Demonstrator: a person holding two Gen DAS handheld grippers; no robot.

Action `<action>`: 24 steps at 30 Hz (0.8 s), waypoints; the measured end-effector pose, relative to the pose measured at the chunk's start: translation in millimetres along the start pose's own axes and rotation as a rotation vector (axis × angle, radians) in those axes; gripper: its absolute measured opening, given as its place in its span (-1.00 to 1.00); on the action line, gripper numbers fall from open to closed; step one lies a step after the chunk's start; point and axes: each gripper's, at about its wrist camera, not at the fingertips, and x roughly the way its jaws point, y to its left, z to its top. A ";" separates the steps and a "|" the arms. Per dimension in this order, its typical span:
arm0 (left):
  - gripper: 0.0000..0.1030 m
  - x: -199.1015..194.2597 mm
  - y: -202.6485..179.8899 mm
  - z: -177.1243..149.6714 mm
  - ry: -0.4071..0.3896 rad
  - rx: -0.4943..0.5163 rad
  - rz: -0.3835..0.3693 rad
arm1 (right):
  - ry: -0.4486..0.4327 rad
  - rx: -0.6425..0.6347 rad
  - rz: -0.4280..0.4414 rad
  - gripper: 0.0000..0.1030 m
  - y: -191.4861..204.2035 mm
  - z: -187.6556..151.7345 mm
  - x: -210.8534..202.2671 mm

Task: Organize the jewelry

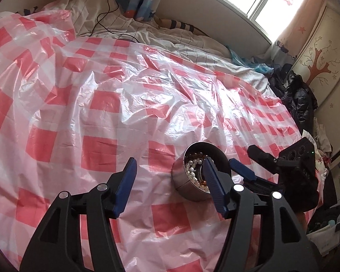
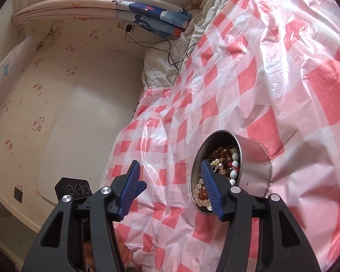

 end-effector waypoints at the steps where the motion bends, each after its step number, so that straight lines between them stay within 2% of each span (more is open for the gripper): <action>1: 0.14 -0.2 -1.1 -3.0 0.004 0.007 0.004 | -0.007 -0.035 -0.028 0.16 7.6 -1.6 -4.0; 3: 0.17 -1.4 -5.2 -9.0 0.009 0.029 0.021 | -0.022 -0.148 -0.147 0.32 28.0 -9.8 -13.8; 7: 0.40 -14.3 -22.3 -29.5 -0.031 0.115 0.116 | -0.066 -0.435 -0.489 0.70 68.1 -46.1 -29.1; 9: 0.60 -21.7 -31.0 -42.2 -0.064 0.171 0.189 | -0.082 -0.521 -0.603 0.81 76.0 -65.8 -34.8; 12: 0.75 -27.9 -42.6 -59.5 -0.101 0.256 0.273 | -0.097 -0.598 -0.734 0.84 77.1 -96.5 -46.3; 14: 0.80 -32.9 -46.4 -68.2 -0.115 0.285 0.299 | -0.110 -0.618 -0.794 0.85 72.6 -113.9 -54.3; 17: 0.85 -41.8 -46.4 -80.7 -0.149 0.266 0.327 | -0.120 -0.621 -0.858 0.85 64.7 -132.5 -62.0; 21: 0.85 -47.7 -48.9 -88.9 -0.180 0.228 0.317 | -0.140 -0.669 -0.907 0.85 68.6 -140.8 -57.3; 24: 0.85 -44.2 -50.3 -91.4 -0.201 0.224 0.338 | -0.144 -0.667 -0.908 0.85 68.2 -142.3 -55.1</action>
